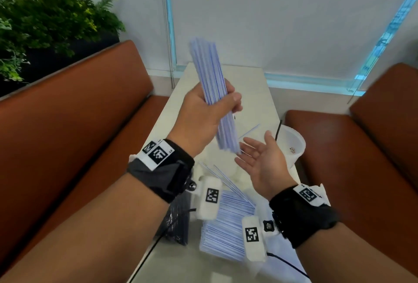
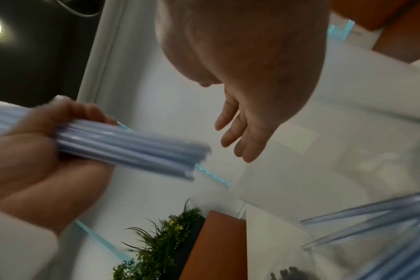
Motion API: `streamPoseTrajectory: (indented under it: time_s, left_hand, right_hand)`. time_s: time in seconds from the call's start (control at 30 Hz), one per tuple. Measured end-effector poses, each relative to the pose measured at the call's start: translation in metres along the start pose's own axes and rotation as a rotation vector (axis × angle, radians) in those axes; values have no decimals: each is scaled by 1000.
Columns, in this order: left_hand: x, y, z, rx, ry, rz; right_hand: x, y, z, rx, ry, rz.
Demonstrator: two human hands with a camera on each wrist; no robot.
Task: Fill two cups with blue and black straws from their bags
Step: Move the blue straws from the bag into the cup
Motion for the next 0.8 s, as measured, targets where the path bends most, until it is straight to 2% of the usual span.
streamPoseTrajectory:
  time_s: [0.1, 0.23, 0.3, 0.37, 0.43, 0.57, 0.67, 0.8]
  left_hand:
    - [-2, 14, 5, 24, -49, -249]
    - [-20, 22, 0, 43, -155, -254]
    - [-22, 19, 4, 76, -160, -299]
    - [-23, 19, 6, 108, -164, -314]
    - [-27, 23, 3, 105, -191, -263]
    - [-33, 17, 5, 119, -216, -213]
    - [-34, 15, 5, 113, -239, -187]
    - [-26, 3, 17, 143, -219, -242]
  right_hand:
    - [-2, 16, -2, -79, 43, 77]
    - [-1, 26, -5, -160, 86, 150]
    - [-3, 19, 0, -126, 58, 136]
    - [-8, 16, 2, -173, 1, 80]
    - [-10, 21, -3, -307, -117, -113]
    - [-16, 22, -9, -415, -568, -723]
    - [-17, 28, -7, -374, -677, -1008]
    - [-19, 35, 6, -284, -758, -1222]
Point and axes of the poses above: each hand's wrist, its own z-axis towards the middle knuckle, its own y-axis out of the palm, x = y × z, the point moved 3 cm from there along z, towards the middle knuckle, and after that the axes turned 5 degrees about x, right-handed, at the moved point
